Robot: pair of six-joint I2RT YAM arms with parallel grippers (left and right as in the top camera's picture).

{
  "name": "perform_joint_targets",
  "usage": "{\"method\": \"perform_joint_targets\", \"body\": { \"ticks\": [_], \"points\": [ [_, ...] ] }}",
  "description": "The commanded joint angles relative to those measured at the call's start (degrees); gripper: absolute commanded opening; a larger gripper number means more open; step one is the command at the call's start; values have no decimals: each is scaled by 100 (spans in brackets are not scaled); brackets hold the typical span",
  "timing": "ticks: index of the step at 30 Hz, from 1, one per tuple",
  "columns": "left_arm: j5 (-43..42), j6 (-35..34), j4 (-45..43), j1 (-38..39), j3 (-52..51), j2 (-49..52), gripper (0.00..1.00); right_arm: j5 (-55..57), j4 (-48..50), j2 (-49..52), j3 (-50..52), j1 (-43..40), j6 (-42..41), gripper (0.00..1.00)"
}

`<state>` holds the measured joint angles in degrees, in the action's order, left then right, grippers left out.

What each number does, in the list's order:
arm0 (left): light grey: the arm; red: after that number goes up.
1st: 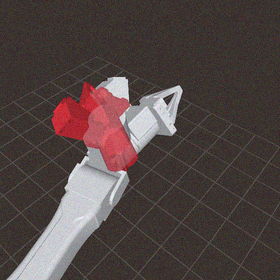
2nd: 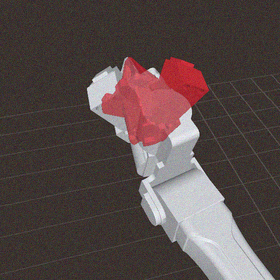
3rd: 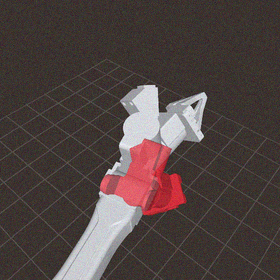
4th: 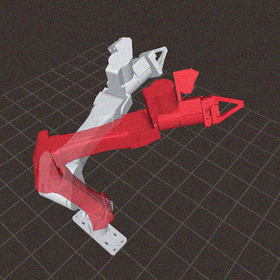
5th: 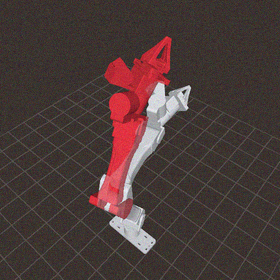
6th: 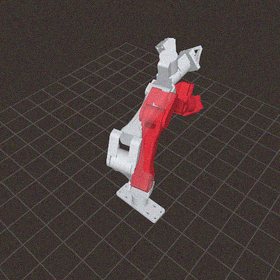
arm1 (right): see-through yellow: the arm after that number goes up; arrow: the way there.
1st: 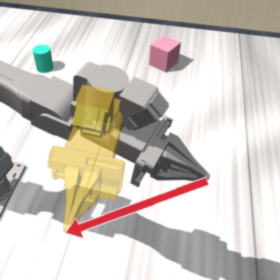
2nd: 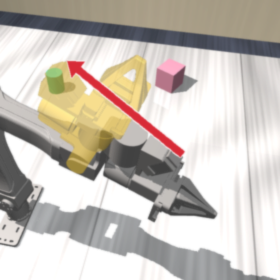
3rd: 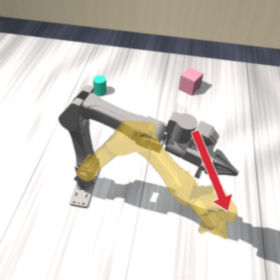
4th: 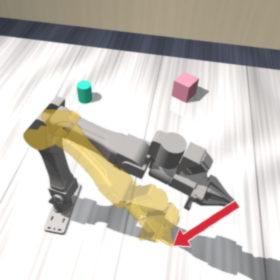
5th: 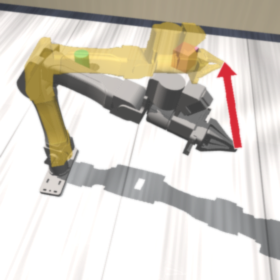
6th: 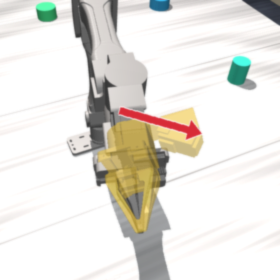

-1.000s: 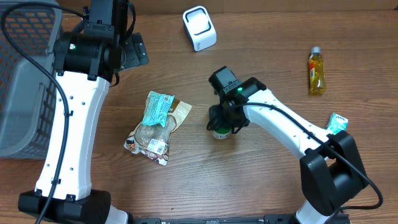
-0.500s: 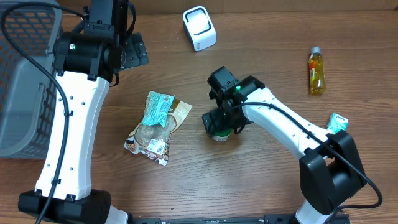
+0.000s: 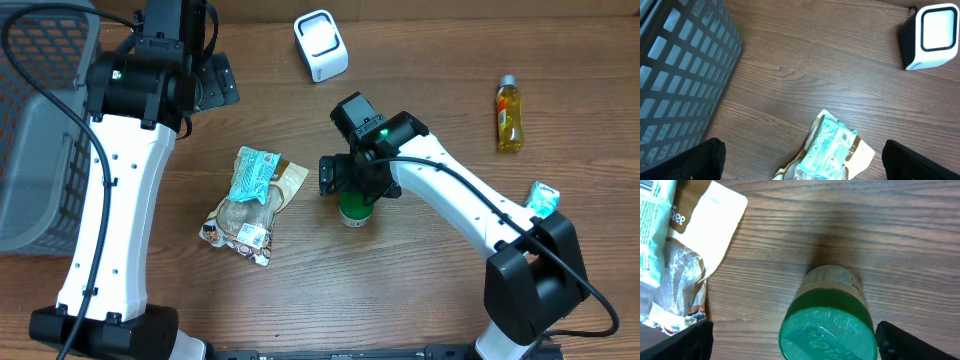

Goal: Scan the item barcode

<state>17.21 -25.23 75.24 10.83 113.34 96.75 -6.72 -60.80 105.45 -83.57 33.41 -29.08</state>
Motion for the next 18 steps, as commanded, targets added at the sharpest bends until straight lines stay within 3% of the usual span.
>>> {"method": "perform_joint_targets", "body": {
  "ticks": [1,5,11,18],
  "points": [
    [81,83,-7,7,114,-125,100,-192,22,11,-157,-15,98,100],
    [81,83,-7,7,114,-125,100,-155,81,13,-157,-15,-55,100],
    [81,83,-7,7,114,-125,100,876,-120,13,-157,-15,-1554,97],
    [81,83,-4,7,114,-125,99,968,-269,13,-15,76,-2505,96]
  ]
}}
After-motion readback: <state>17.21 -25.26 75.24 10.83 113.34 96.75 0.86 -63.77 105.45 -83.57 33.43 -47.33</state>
